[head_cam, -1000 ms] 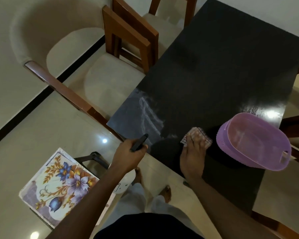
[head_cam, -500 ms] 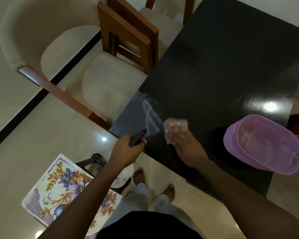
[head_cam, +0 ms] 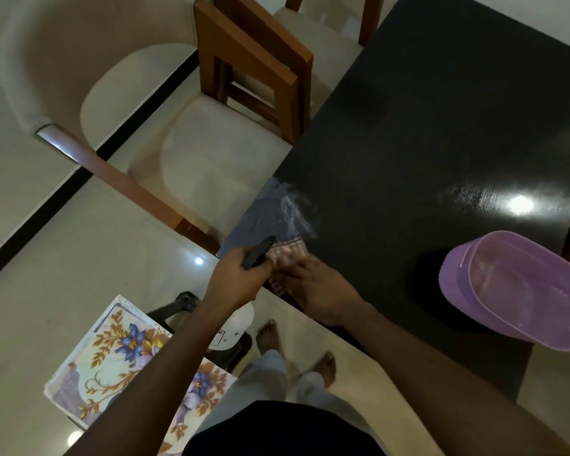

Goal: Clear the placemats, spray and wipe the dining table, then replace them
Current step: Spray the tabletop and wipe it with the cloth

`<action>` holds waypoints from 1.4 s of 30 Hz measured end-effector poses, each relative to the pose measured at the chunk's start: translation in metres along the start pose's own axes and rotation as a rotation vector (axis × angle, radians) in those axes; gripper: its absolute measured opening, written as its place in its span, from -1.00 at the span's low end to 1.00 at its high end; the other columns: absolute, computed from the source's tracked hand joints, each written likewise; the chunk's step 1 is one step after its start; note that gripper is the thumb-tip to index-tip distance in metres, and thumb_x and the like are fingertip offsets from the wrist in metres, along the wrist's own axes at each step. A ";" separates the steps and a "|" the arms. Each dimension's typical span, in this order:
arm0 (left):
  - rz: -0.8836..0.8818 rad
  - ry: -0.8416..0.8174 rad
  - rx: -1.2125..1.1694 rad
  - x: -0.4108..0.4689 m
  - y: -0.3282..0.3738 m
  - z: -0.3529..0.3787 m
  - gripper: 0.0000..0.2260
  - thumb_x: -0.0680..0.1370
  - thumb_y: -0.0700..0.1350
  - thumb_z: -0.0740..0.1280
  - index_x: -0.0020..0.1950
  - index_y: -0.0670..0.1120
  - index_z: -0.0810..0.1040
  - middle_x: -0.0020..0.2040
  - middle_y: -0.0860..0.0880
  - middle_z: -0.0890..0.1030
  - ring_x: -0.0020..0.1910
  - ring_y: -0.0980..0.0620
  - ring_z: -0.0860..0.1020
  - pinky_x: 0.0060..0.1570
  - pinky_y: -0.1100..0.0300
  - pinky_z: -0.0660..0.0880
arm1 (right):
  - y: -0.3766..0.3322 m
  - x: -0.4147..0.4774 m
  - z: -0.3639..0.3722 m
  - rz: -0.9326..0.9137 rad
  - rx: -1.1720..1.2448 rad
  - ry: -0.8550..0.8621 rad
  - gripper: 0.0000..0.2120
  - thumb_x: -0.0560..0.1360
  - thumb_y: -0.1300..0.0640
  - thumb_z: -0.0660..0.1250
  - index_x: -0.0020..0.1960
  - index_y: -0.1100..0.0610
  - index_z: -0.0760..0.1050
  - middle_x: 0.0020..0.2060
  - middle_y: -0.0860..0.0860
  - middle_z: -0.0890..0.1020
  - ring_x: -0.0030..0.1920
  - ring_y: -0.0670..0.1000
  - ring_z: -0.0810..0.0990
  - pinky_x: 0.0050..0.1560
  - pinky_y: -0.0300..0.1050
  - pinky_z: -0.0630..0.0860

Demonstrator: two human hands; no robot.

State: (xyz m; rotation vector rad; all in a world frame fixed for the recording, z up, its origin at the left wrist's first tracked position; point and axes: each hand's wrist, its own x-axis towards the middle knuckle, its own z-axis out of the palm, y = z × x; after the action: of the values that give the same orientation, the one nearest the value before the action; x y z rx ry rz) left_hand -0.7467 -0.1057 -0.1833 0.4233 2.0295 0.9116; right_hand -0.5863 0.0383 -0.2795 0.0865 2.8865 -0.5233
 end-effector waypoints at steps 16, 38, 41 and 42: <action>-0.003 0.017 -0.048 0.015 -0.005 -0.017 -0.89 0.65 0.01 0.39 -0.01 0.00 0.60 -0.15 -0.14 0.69 -0.33 0.04 0.61 -0.32 0.17 0.54 | -0.017 0.049 -0.019 -0.200 -0.014 -0.132 -0.51 0.66 0.01 0.21 0.59 -0.07 0.30 0.66 -0.01 0.19 0.68 0.15 0.03 0.65 0.19 0.05; -0.032 0.094 -0.064 0.029 -0.020 -0.049 -0.81 0.64 0.03 0.40 0.06 -0.09 0.63 -0.13 -0.18 0.70 -0.45 0.13 0.56 -0.43 0.30 0.49 | 0.006 0.120 -0.038 -0.061 -0.006 -0.075 -0.49 0.64 0.00 0.13 0.59 -0.09 0.27 0.63 0.03 0.25 0.62 0.14 0.22 0.60 0.12 0.20; -0.053 0.105 -0.056 0.027 -0.026 -0.052 -0.81 0.64 0.02 0.39 0.04 -0.11 0.63 -0.12 -0.16 0.71 -0.44 0.13 0.58 -0.42 0.33 0.50 | 0.053 0.146 -0.058 0.261 0.005 0.070 -0.42 0.66 0.14 0.16 0.67 0.06 0.20 0.66 0.12 0.20 0.66 0.19 0.12 0.65 0.17 0.08; -0.059 0.111 -0.054 0.026 -0.027 -0.053 -0.81 0.64 0.02 0.39 0.04 -0.11 0.62 -0.12 -0.15 0.71 -0.41 0.11 0.59 -0.40 0.31 0.51 | 0.063 0.152 -0.068 0.374 0.037 0.078 -0.42 0.68 0.15 0.15 0.68 0.08 0.15 0.68 0.11 0.13 0.68 0.19 0.04 0.67 0.14 0.00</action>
State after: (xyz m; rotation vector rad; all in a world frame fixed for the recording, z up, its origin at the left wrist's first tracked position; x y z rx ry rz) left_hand -0.8044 -0.1321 -0.1979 0.2873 2.1008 0.9700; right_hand -0.7419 0.1240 -0.2709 0.6501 2.8320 -0.5097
